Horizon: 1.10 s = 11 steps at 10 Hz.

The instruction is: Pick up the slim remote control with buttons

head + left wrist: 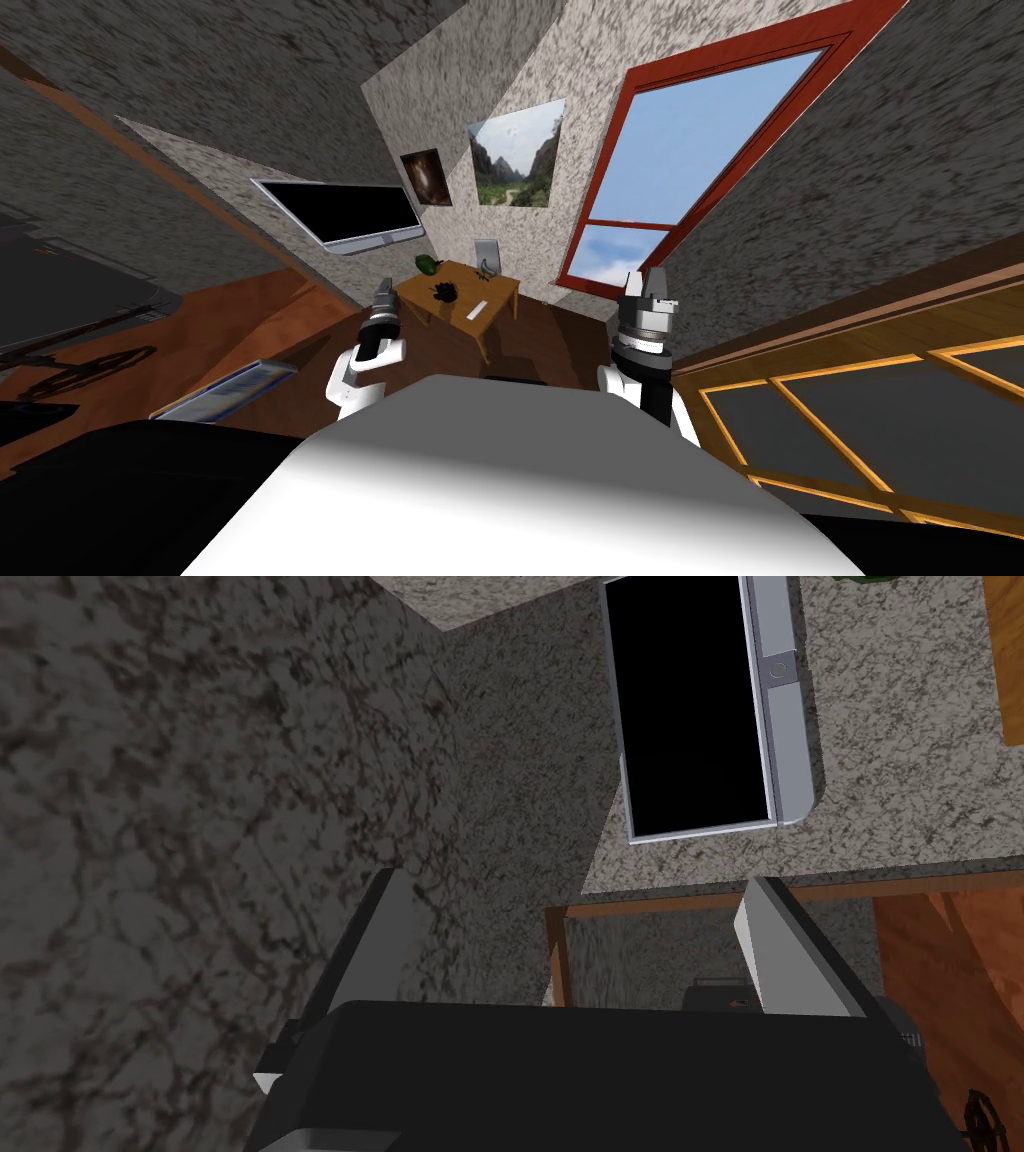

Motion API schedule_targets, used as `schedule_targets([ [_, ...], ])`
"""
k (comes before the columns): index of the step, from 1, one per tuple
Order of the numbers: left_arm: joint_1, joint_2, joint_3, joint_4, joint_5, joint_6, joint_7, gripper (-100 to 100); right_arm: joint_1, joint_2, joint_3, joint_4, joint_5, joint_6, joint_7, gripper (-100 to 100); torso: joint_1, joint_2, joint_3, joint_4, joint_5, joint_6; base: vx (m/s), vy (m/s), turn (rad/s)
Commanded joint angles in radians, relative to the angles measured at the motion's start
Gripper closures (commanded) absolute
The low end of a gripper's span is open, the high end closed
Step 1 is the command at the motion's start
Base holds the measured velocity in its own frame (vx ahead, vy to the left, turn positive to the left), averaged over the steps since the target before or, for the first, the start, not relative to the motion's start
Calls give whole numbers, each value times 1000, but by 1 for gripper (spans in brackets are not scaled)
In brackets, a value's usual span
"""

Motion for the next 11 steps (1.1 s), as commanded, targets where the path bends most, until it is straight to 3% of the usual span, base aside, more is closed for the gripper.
schedule_targets([
  [1, -6, 14, 23, 21, 10, 50, 9, -100, 0, 0, 0, 0, 0, 0, 0, 0, 0, 0, 0, 0, 0, 0, 35, -104, -2],
  [2, -6, 14, 23, 21, 10, 60, 9, -100, 0, 0, 0, 0, 0, 0, 0, 0, 2, 1, 0, 0, 0, 0, 9, -39, 5],
  [3, -28, 17, 58, 64, 18, 99, 14, -100, 0, 0, 0, 0, 0, 0, 0, 0, 6, 2, 1, 0, 1, 0, 31, -84, -32],
  [5, -28, 17, 58, 64, 18, 127, 14, -100, 0, 0, 0, 0, 0, 0, 0, 0, 3, 1, 0, 0, 0, 0, 33, -74, 5],
  [6, -49, 20, 91, 109, 27, 158, 20, -100, 0, 0, 0, 0, 0, 0, 0, 0, 6, 1, 1, 0, 1, 0, 51, -60, -23],
  [8, -49, 20, 91, 109, 27, 195, 20, -100, 0, 0, 0, 0, 0, 0, 0, 0, 5, 0, 0, 0, 1, 0, 39, -53, -2],
  [9, -71, 23, 122, 156, 35, 228, 26, -100, 0, 0, 0, 0, 0, 0, 0, 0, 6, 1, 0, 0, 1, 0, 58, -79, -26],
  [10, -71, 23, 122, 156, 35, 257, 26, -100, 0, 0, 0, 0, 0, 0, 0, 0, 4, 0, 0, 0, 1, 0, 71, -85, 2],
  [11, -93, 26, 152, 187, 45, 290, 32, -100, 0, 0, 0, 0, 0, 0, 0, 0, 4, -1, -1, 0, 1, 0, 95, -100, -14],
])
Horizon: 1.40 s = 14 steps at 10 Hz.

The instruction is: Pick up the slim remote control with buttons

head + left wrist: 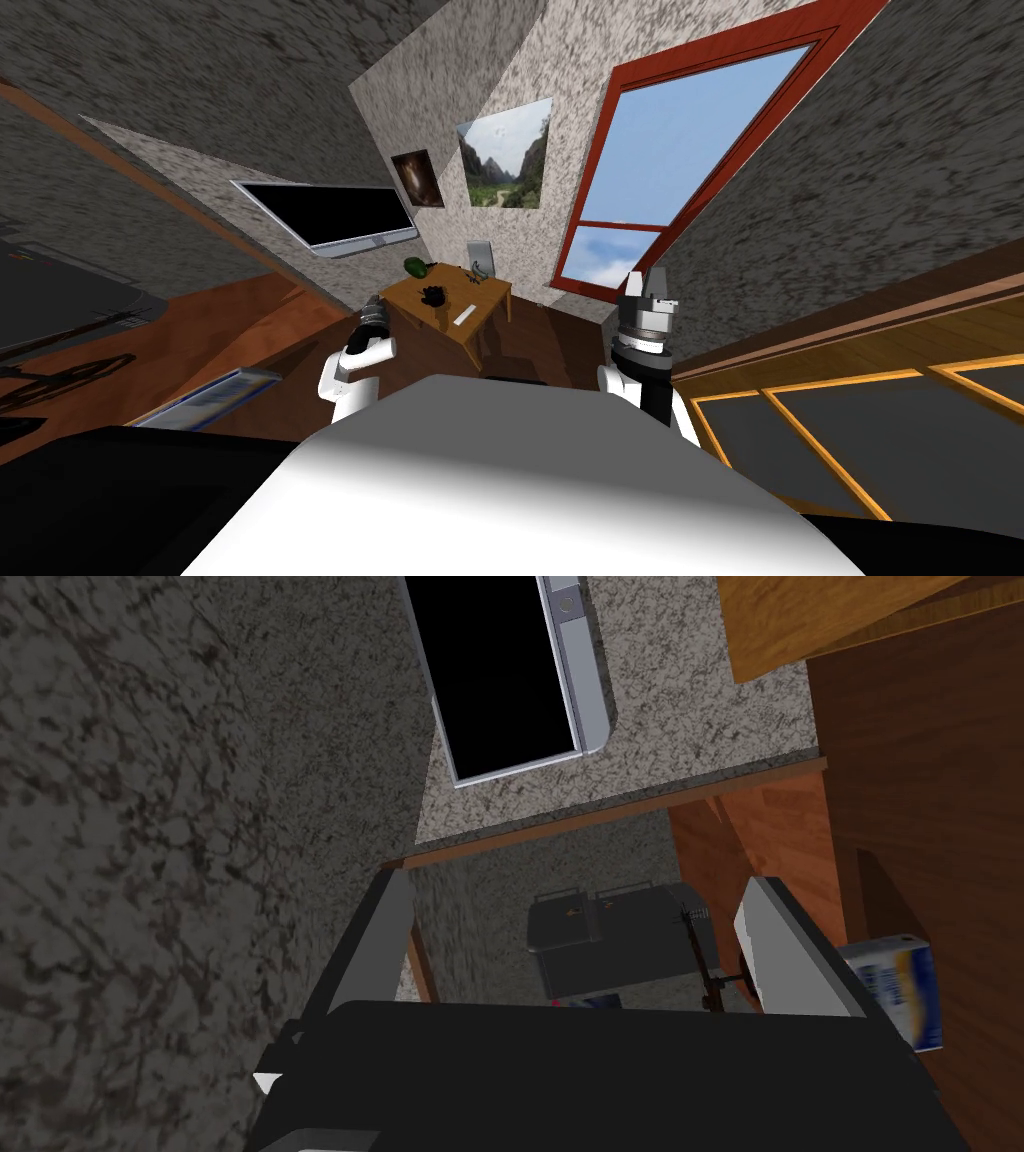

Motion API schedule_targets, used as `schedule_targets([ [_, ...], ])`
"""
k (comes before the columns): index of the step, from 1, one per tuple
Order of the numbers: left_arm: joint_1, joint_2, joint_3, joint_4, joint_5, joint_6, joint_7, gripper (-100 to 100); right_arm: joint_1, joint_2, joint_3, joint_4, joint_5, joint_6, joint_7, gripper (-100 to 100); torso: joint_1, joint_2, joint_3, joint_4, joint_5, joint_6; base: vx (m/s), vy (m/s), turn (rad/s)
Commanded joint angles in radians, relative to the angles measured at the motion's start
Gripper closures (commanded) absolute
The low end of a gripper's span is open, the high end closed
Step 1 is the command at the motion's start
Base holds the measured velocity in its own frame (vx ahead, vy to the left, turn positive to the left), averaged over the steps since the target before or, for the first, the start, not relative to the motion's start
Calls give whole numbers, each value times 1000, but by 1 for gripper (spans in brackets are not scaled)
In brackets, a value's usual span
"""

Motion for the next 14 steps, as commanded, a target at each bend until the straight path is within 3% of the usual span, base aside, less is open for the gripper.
schedule_targets([
  [1, -5, -3, 14, 30, 5, 50, 4, -100, 0, 0, 0, 0, 0, 0, 0, 0, 0, 0, 0, 0, 0, 0, 71, -93, -5],
  [2, -5, -3, 14, 30, 5, 66, 4, -100, 0, 0, 0, 0, 0, 0, 0, 0, 0, 1, 0, 0, 0, 0, 30, -35, 4],
  [3, -27, 0, 41, 76, 14, 106, 10, -100, 0, 0, 0, 0, 0, 0, 0, 0, 3, 3, 2, 1, 0, 0, 67, -44, -18],
  [4, -27, 0, 41, 79, 14, 134, 10, -100, 0, 0, 0, 0, 0, 0, 0, 0, 3, 2, 1, 0, 1, 0, 81, -54, -7],
  [5, -48, 3, 67, 129, 24, 167, 16, -100, 0, 0, 0, 0, 0, 0, 0, 0, 3, 1, 1, 0, 1, 0, 119, -55, -9],
  [7, -48, 3, 67, 130, 24, 208, 16, -100, 0, 0, 0, 0, 0, 0, 0, 0, 2, -1, -1, 0, 0, 0, 83, -49, -1],
  [8, -69, 6, 90, 178, 34, 243, 23, -100, 0, 0, 0, 0, 0, 0, 0, 0, 4, 2, 1, 0, 0, 0, 93, -47, -13],
  [10, -69, 6, 90, 180, 34, 279, 23, -100, 0, 0, 0, 0, 0, 0, 0, 0, 4, 0, 0, 0, 1, 0, 62, -31, 0],
  [11, -89, 9, 111, 225, 45, 317, 29, -100, 0, 0, 0, 0, 0, 0, 0, 0, 5, 3, 1, 0, 1, 0, 74, -45, -13],
  [13, -89, 9, 111, 231, 45, 349, 29, -100, 0, 0, 0, 0, 0, 0, 0, 0, 4, 0, 0, 0, 1, 0, 77, -31, 1],
  [14, -109, 13, 130, 279, 55, 385, 36, -100, 0, 0, 0, 0, 0, 0, 0, 0, 5, 2, 1, 0, 1, 0, 108, -8, -9],
])
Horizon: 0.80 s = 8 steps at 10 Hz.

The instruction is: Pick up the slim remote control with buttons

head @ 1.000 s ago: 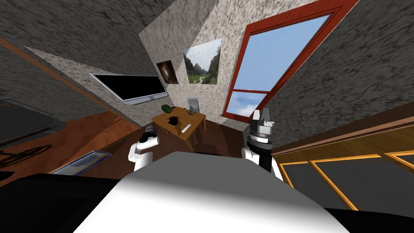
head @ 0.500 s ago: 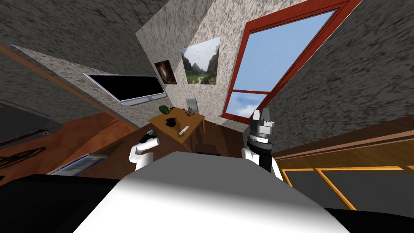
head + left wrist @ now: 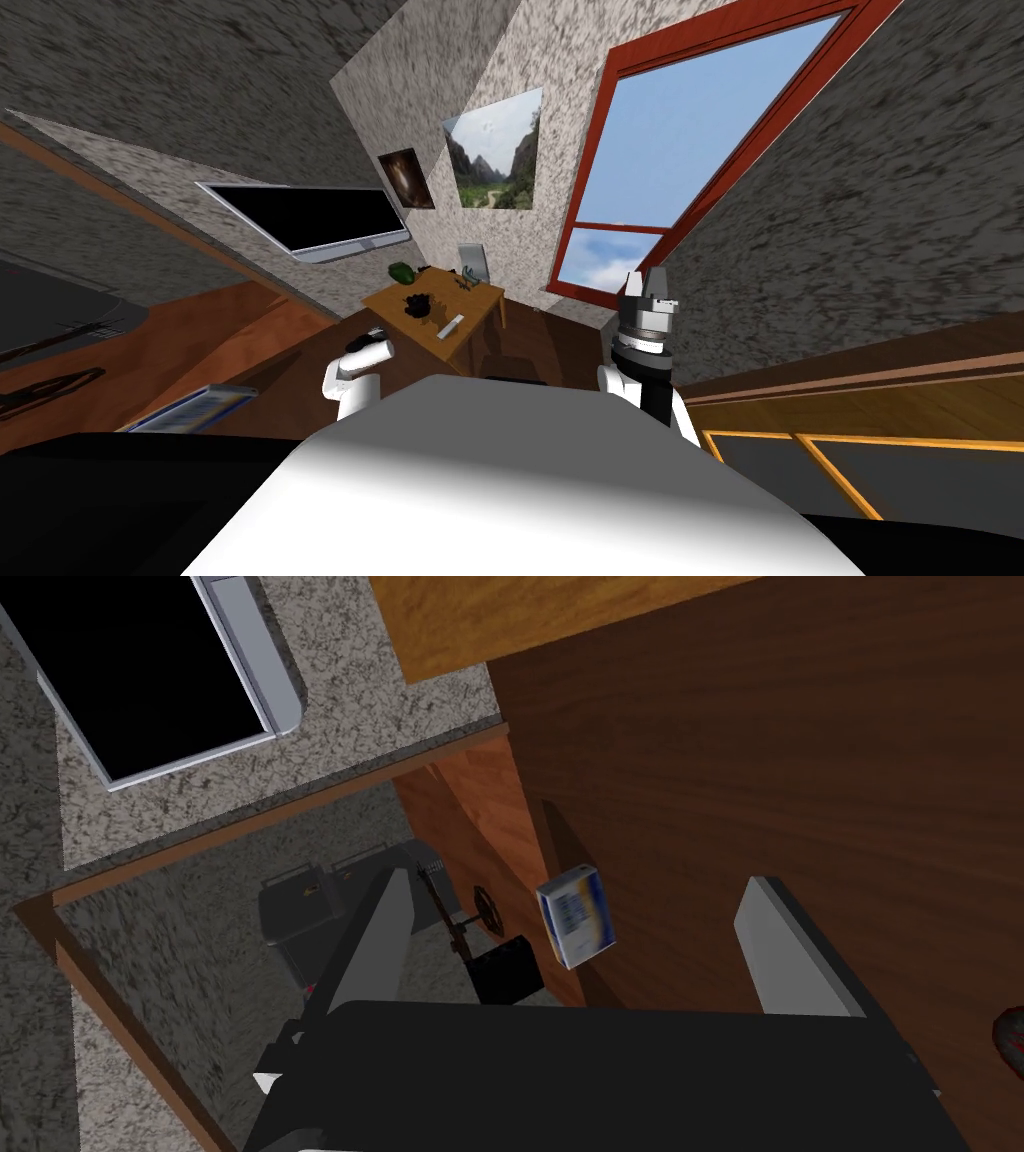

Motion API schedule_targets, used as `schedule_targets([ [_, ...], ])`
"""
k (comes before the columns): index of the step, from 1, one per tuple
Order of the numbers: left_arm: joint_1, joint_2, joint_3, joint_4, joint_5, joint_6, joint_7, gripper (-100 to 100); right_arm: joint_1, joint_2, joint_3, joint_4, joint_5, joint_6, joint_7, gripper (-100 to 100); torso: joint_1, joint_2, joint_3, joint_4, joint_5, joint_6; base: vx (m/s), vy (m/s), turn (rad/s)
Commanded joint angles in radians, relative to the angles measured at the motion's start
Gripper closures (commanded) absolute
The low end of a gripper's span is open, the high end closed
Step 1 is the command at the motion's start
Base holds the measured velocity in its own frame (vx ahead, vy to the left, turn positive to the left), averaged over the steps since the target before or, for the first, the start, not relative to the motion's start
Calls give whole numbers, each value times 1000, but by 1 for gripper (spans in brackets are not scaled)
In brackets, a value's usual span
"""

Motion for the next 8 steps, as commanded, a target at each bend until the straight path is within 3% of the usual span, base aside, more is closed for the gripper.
schedule_targets([
  [1, -12, -3, 9, 19, -1, 50, 5, -100, 0, 0, 0, 0, 0, 0, 0, 0, 0, 0, 0, 0, 0, 0, 120, -37, -7],
  [2, -12, -3, 9, 19, -1, 60, 5, -100, 0, 0, 0, 0, 0, 0, 0, 0, -2, -1, -1, 0, 0, 0, 56, -34, 3],
  [3, -31, 1, 25, 69, 9, 96, 11, -100, 0, 0, 0, 0, 0, 0, 0, 0, -2, 2, 1, 0, 0, 0, 109, -36, -5],
  [4, -31, 1, 25, 69, 9, 127, 11, -100, 0, 0, 0, 0, 0, 0, 0, 0, -2, 0, 0, 0, 0, 0, 110, -21, -2],
  [8, -67, 10, 53, 165, 29, 249, 25, -100, 0, 0, 0, 0, 0, 0, 0, 0, -1, -2, -1, -1, 0, 0, 134, -21, -3],
])
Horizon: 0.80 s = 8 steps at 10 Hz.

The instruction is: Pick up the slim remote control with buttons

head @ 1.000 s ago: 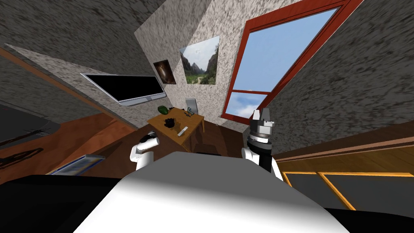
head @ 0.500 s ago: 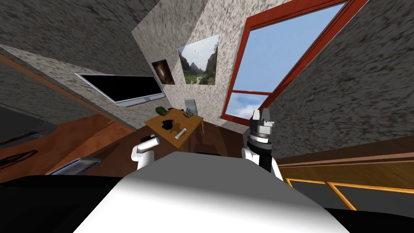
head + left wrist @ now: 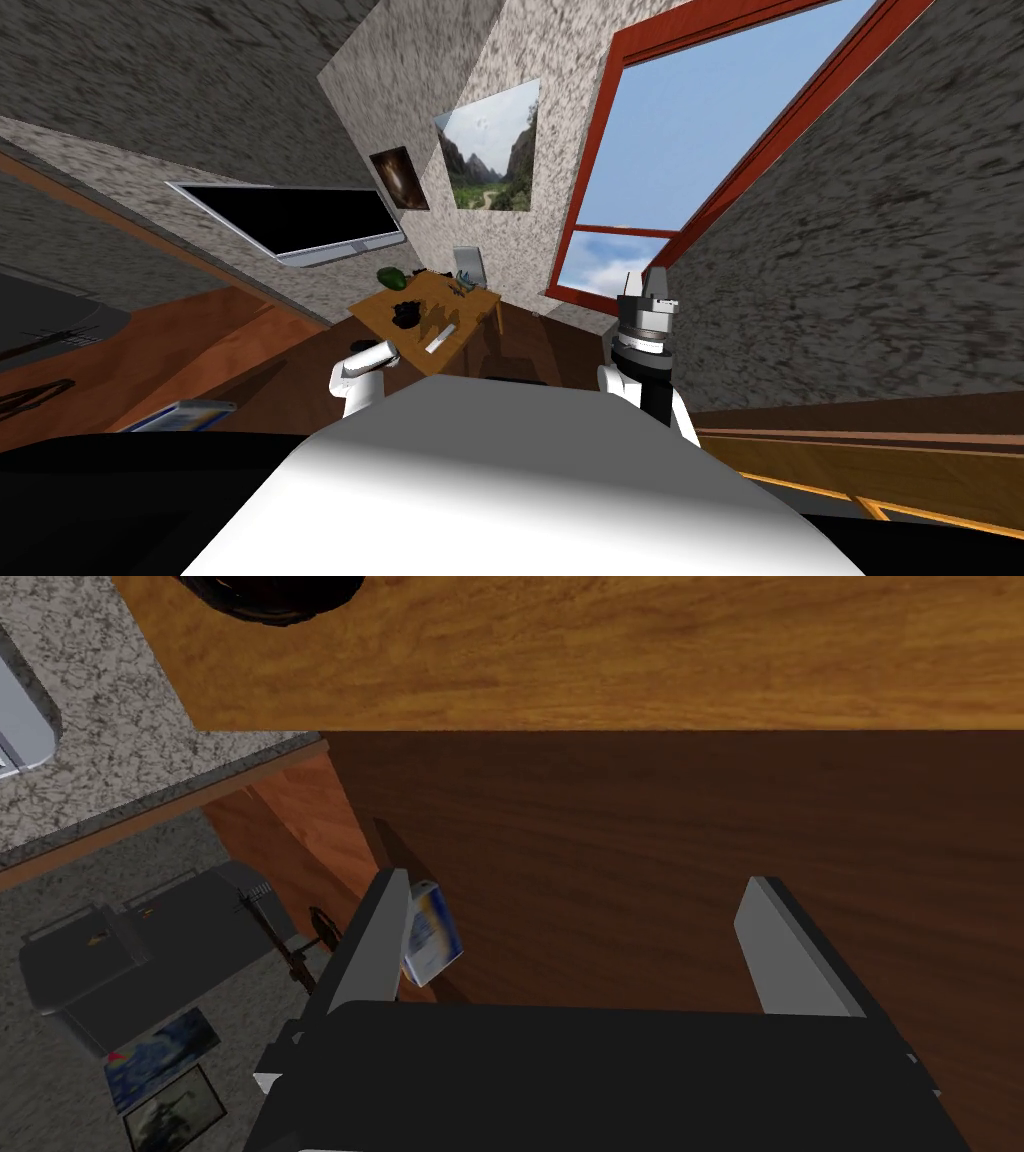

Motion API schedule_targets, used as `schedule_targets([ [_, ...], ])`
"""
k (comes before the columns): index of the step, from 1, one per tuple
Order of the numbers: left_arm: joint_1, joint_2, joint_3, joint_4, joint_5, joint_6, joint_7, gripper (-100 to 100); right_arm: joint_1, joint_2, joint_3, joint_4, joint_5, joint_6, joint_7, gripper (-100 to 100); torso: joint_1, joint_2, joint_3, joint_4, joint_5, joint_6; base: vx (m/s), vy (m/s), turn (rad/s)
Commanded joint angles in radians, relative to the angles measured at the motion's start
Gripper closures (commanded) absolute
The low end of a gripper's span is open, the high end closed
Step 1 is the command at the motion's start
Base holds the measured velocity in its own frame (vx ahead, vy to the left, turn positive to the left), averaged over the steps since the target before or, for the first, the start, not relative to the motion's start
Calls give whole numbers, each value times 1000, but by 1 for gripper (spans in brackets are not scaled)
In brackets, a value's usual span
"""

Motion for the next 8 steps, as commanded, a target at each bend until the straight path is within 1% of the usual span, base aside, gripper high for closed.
schedule_targets([
  [1, -21, 6, 12, 50, 10, 50, 8, -100, 0, 0, 0, 0, 0, 0, 0, 0, 0, 0, 0, 0, 0, 0, 177, -11, -3],
  [2, -21, 6, 12, 71, 10, 79, 8, -100, 0, 0, 0, 0, 0, 0, 0, 0, 0, -2, -1, 0, 0, 0, 132, -5, -1],
  [3, -21, 6, 12, 71, 10, 84, 8, -100, 0, 0, 0, 0, 0, 0, 0, 0, 0, -1, -1, 0, 0, 0, 43, 1, -1],
  [4, -36, 11, 21, 114, 19, 123, 14, -100, 0, 0, 0, 0, 0, 0, 0, 0, 1, 4, 2, 1, 0, 0, 86, -10, -3],
  [5, -36, 11, 21, 114, 19, 140, 14, -100, 0, 0, 0, 0, 0, 0, 0, 0, 0, 3, 2, 1, 0, 0, 103, -3, 1],
  [6, -50, 15, 29, 156, 28, 172, 20, -100, 0, 0, 0, 0, 0, 0, 0, 0, 1, 2, 1, 0, 0, 0, 139, -14, -3],
  [7, -50, 15, 29, 156, 28, 192, 20, -100, 0, 0, 0, 0, 0, 0, 0, 0, 0, 0, 0, 0, 0, 0, 132, -1, 1],
  [8, -63, 20, 35, 194, 36, 222, 25, -100, 0, 0, 0, 0, 0, 0, 0, 0, 1, 0, 0, 0, 0, 0, 150, 40, 2],
])
